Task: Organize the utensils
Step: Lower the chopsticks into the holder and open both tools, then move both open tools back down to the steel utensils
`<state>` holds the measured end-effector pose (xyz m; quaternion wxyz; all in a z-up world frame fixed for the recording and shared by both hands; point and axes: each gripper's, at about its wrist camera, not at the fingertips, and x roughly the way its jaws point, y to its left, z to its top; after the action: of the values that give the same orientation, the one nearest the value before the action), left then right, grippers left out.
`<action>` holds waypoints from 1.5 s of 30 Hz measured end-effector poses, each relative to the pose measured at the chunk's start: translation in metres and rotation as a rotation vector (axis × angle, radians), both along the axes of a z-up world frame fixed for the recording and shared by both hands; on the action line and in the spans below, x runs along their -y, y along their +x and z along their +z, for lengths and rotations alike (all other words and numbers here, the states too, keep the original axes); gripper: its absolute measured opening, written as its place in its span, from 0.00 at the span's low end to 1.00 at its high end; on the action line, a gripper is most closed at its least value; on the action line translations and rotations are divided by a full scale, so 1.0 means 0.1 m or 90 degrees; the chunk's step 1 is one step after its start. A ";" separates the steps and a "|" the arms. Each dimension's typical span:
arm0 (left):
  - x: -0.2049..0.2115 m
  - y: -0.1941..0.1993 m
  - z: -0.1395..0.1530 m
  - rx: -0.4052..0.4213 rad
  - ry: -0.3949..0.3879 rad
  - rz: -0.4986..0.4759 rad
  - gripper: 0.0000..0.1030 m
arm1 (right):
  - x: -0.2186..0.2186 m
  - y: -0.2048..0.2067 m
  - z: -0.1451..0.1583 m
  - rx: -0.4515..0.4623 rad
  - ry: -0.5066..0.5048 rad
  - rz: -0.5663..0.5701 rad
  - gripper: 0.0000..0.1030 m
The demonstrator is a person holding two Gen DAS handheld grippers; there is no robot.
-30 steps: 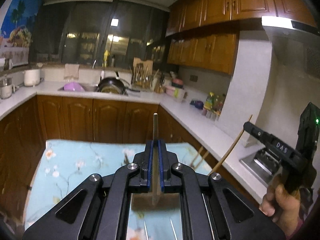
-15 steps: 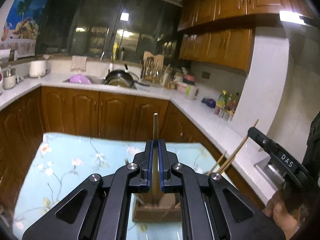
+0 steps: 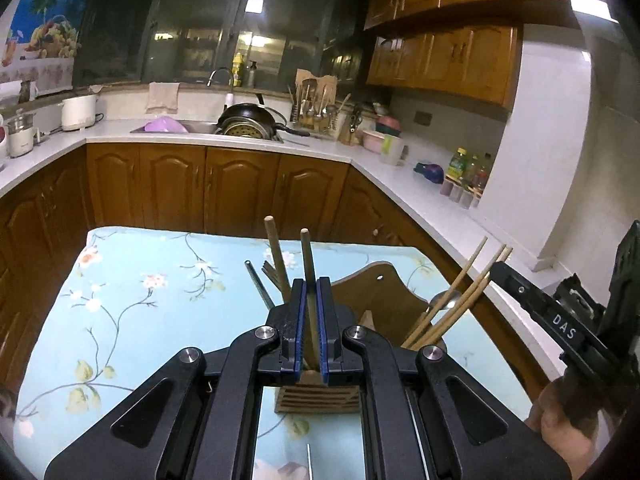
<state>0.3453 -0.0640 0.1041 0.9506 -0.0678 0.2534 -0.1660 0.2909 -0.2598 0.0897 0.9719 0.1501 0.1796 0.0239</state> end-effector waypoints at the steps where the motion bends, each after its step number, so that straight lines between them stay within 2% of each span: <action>1: 0.00 0.00 0.00 0.000 0.002 0.000 0.04 | -0.01 0.00 0.01 0.000 0.002 0.001 0.05; 8: 0.01 0.00 0.01 -0.003 0.006 0.003 0.05 | -0.01 0.02 0.03 -0.007 0.005 0.004 0.05; 12: -0.02 -0.01 0.03 -0.013 -0.001 0.001 0.06 | 0.00 0.03 0.04 -0.013 0.016 0.009 0.11; 14: -0.05 -0.03 0.07 -0.011 -0.004 -0.003 0.13 | 0.01 -0.01 0.05 -0.007 0.022 0.009 0.17; 16: -0.08 -0.08 0.11 -0.006 -0.007 -0.003 0.17 | 0.04 -0.06 0.08 0.003 0.028 0.009 0.43; 18: -0.11 -0.15 0.17 0.000 -0.016 -0.004 0.21 | 0.07 -0.14 0.14 0.019 0.035 0.007 0.48; 20: -0.16 -0.24 0.23 0.010 -0.025 -0.002 0.36 | 0.09 -0.20 0.19 0.026 0.039 0.006 0.48; 21: -0.18 -0.28 0.26 0.016 -0.027 0.000 0.40 | 0.11 -0.24 0.22 0.032 0.042 0.006 0.52; 23: -0.23 -0.39 0.30 0.027 -0.030 0.006 0.55 | 0.12 -0.33 0.26 0.042 0.045 0.005 0.63; 25: -0.28 -0.49 0.32 0.032 -0.032 0.014 0.66 | 0.13 -0.44 0.30 0.055 0.042 0.005 0.78; 26: -0.30 -0.55 0.32 0.033 -0.032 0.020 0.73 | 0.13 -0.49 0.31 0.059 0.040 0.005 0.81; 28: -0.36 -0.64 0.30 0.036 -0.033 0.029 0.77 | 0.12 -0.60 0.31 0.063 0.034 0.006 0.89; 36: -0.51 -0.99 0.07 0.002 -0.024 0.038 0.81 | 0.07 -0.99 0.13 0.028 0.012 0.023 0.95; 45: -0.61 -1.38 -0.38 -0.065 -0.022 0.039 0.82 | 0.07 -1.50 -0.29 -0.053 0.013 0.020 0.95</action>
<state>0.2071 -0.0032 0.0658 0.9396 -0.1005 0.2967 -0.1379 0.1414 -0.2663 0.0607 0.9615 0.1580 0.2222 0.0344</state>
